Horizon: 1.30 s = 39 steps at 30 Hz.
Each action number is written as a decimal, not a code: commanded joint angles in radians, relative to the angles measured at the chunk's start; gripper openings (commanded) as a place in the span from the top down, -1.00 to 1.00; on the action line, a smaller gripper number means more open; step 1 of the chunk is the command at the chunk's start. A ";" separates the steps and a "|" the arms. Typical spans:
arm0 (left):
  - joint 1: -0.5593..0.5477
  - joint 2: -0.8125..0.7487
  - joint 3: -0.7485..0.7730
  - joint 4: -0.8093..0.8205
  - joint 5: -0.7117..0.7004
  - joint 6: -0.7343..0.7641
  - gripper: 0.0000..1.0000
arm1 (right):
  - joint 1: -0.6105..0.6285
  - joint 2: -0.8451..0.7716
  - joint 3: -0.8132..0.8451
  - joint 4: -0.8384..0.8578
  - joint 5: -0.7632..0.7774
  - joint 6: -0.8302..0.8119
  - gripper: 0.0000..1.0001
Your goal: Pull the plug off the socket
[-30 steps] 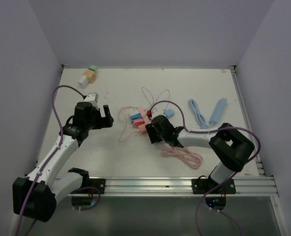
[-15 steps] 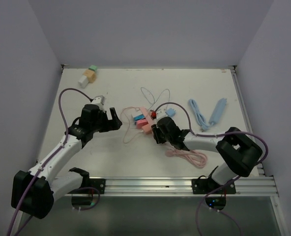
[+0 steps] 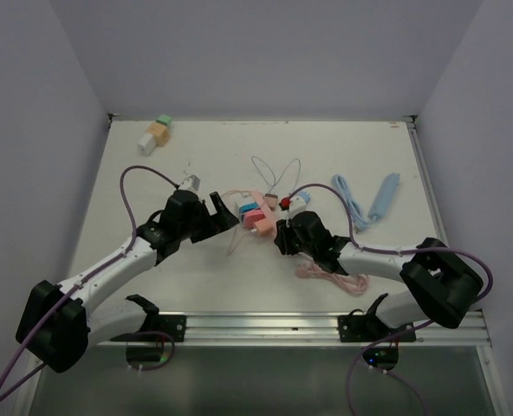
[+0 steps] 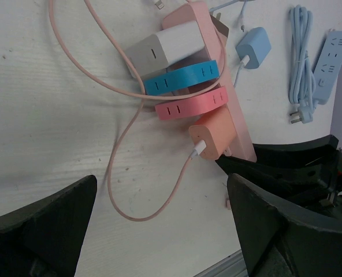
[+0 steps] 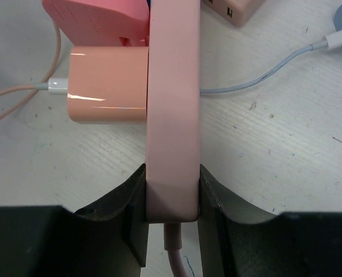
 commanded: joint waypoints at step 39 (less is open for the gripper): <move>-0.199 0.300 -0.026 0.416 -0.147 -0.561 -0.13 | -0.010 0.006 -0.041 0.298 -0.122 0.171 1.00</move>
